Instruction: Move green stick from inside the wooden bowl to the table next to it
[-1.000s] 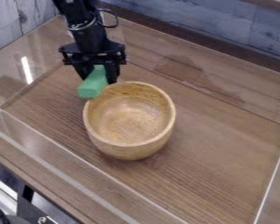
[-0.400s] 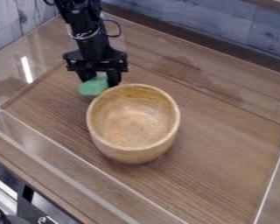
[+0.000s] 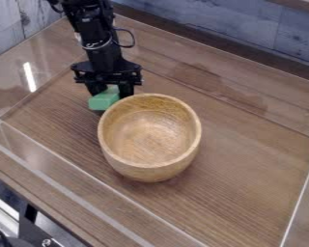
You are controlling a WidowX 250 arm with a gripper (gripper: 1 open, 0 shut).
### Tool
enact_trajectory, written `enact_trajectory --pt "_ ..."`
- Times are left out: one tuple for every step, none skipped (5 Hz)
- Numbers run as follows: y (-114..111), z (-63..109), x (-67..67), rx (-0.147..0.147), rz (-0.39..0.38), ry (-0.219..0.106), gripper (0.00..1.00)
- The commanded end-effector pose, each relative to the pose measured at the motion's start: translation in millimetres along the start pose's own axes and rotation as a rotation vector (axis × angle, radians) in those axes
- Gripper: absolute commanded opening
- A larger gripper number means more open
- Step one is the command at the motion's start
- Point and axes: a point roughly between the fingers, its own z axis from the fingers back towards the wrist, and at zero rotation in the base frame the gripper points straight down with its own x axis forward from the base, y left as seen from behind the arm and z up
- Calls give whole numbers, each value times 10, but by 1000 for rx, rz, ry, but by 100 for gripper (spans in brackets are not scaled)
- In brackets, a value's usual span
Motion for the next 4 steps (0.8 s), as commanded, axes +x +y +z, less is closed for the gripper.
enact_trajectory --pt "-10 88 109 11 -12 -41 0" --pt "-3 77 110 14 -11 -38 0" --pt "2 65 111 17 -10 -34 0" --pt "10 53 114 20 -8 -31 0"
